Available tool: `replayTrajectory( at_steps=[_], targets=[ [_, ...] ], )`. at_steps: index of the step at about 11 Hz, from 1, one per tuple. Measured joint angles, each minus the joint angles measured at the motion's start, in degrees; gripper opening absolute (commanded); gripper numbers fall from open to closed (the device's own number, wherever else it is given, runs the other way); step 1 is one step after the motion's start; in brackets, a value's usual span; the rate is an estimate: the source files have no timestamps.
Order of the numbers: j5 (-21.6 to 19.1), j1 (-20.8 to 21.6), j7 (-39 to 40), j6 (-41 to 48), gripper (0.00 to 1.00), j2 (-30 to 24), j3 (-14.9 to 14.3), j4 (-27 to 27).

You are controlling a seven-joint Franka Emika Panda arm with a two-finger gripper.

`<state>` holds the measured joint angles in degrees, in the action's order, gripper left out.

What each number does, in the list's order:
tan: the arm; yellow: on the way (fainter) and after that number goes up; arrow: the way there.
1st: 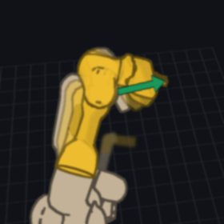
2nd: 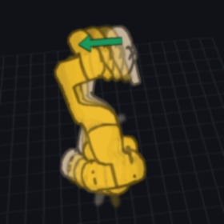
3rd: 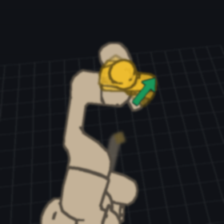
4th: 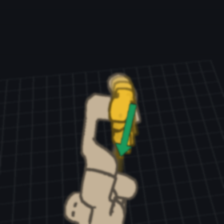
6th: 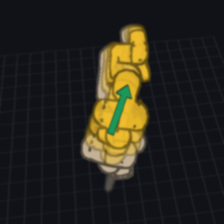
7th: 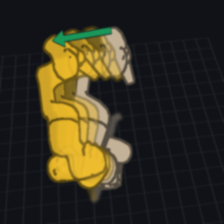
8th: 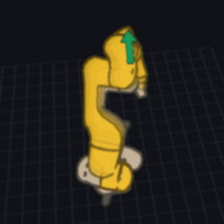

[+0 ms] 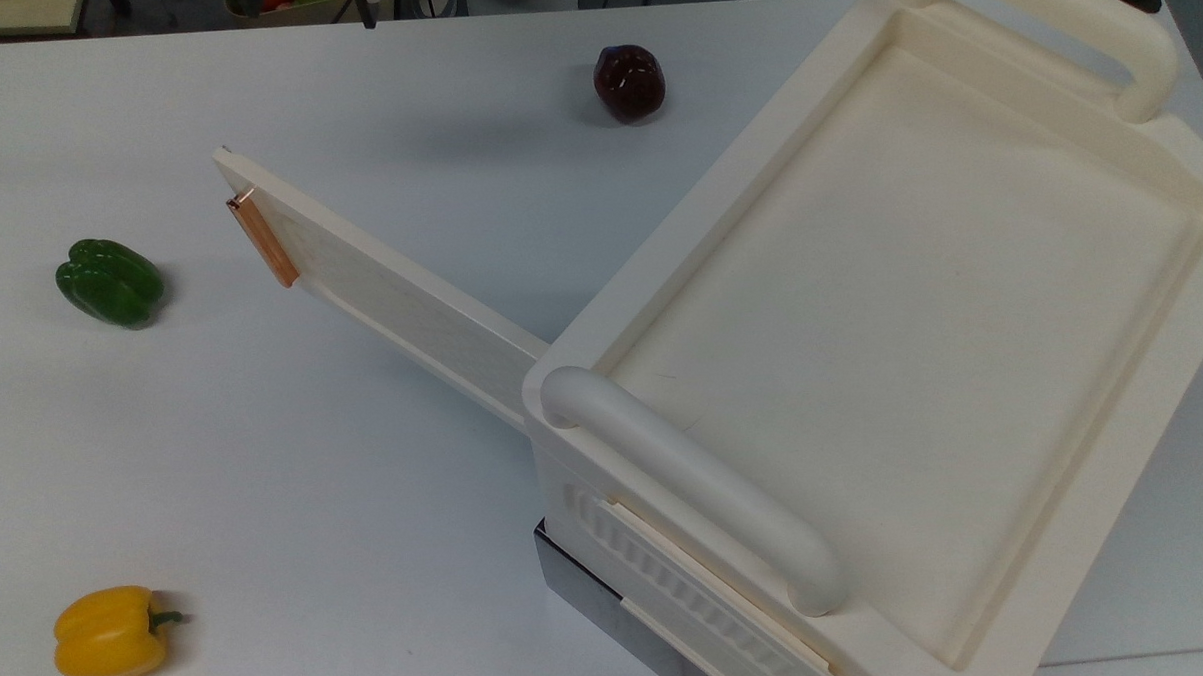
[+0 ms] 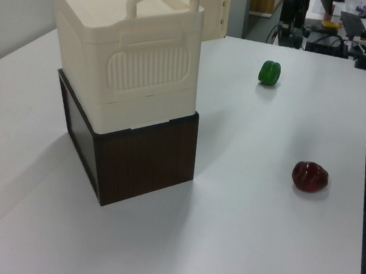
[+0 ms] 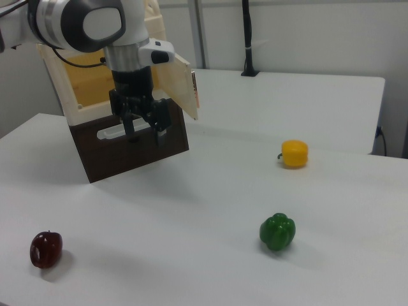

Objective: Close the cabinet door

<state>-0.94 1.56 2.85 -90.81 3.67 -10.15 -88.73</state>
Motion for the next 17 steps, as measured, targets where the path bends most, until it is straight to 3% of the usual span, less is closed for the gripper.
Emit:
replayTrajectory(
  at_steps=[9, 11, 13, 17],
  targets=[
    [0.0, -0.4, 0.0, 0.0, 1.0, -0.3, -0.1, 0.1],
    [0.0, -0.4, 0.0, 0.0, 0.64, -0.3, -0.1, 0.1],
    [0.0, -0.3, 0.0, 0.0, 0.03, -0.3, -0.1, 0.1],
    [0.0, -0.2, 0.7, 0.0, 0.0, -0.3, 0.0, 0.1]
  ],
)
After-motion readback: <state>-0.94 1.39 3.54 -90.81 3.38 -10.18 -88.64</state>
